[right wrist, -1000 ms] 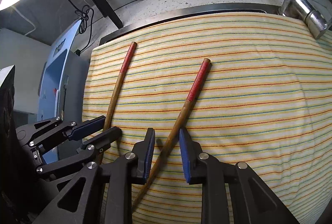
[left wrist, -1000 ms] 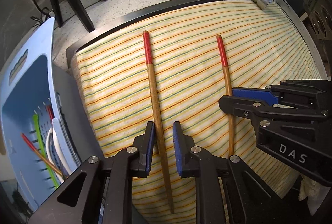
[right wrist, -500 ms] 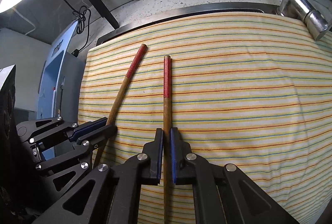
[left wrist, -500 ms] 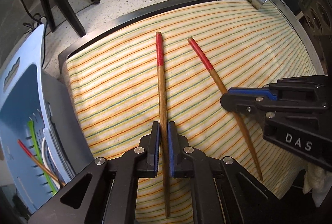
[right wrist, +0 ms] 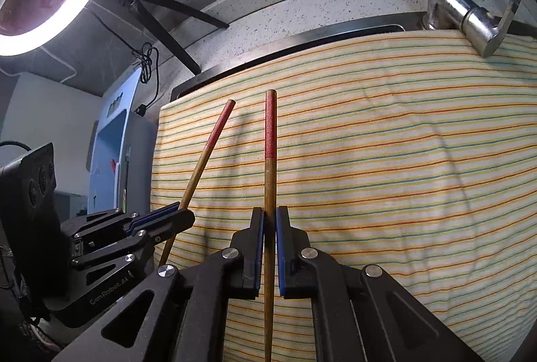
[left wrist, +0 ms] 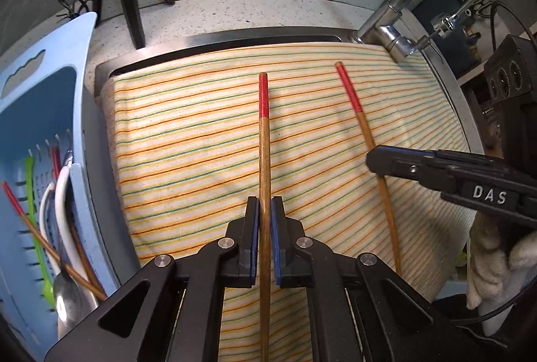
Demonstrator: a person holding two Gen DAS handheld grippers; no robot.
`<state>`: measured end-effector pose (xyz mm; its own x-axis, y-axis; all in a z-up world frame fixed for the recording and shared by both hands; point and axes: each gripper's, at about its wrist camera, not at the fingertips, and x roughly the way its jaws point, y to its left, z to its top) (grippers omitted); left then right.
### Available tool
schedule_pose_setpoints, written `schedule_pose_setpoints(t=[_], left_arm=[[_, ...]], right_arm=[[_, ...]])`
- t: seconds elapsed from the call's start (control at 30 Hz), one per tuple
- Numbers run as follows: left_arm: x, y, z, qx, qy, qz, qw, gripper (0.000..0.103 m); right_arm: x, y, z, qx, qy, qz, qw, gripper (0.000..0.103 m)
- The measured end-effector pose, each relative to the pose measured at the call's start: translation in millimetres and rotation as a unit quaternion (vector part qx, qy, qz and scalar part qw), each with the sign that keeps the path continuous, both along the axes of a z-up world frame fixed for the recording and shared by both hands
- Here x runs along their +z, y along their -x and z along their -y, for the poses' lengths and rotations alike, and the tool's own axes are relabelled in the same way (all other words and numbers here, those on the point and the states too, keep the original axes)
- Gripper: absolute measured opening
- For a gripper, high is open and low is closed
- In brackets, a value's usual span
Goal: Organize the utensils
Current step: 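Lift both chopsticks off the towel and carry them toward the basket with both tools, then lower the chopsticks into the basket and open both tools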
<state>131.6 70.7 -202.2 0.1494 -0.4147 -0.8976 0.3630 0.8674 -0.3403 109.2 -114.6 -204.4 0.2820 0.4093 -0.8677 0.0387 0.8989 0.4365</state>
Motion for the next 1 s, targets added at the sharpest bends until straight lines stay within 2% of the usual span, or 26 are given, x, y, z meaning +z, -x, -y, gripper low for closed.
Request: schedule_pose_setpoints(t=[0.2, 0.5, 0.8, 1.0], left_arm=[[24.8, 6.7, -12.4, 0.023, 0.031, 0.026, 0.9989, 0.006], [59.2, 25.4, -73.3, 0.081, 0.054, 0.06, 0.9934, 0.006], [64.0, 38.2, -139.2, 0.163, 0.043, 0.077, 0.9828, 0.005], [55.9, 43.7, -167.6, 0.192, 0.029, 0.078, 0.9778, 0.005]], right_arm=[[15.9, 0.5, 6.4, -0.002, -0.026, 0.01, 1.0, 0.006], [50.3, -2.0, -15.6, 0.028, -0.062, 0.037, 0.997, 0.006], [70.8, -8.2, -69.5, 0.073, -0.083, 0.053, 0.992, 0.006], [75.7, -12.4, -117.8, 0.102, -0.087, 0.061, 0.989, 0.006]])
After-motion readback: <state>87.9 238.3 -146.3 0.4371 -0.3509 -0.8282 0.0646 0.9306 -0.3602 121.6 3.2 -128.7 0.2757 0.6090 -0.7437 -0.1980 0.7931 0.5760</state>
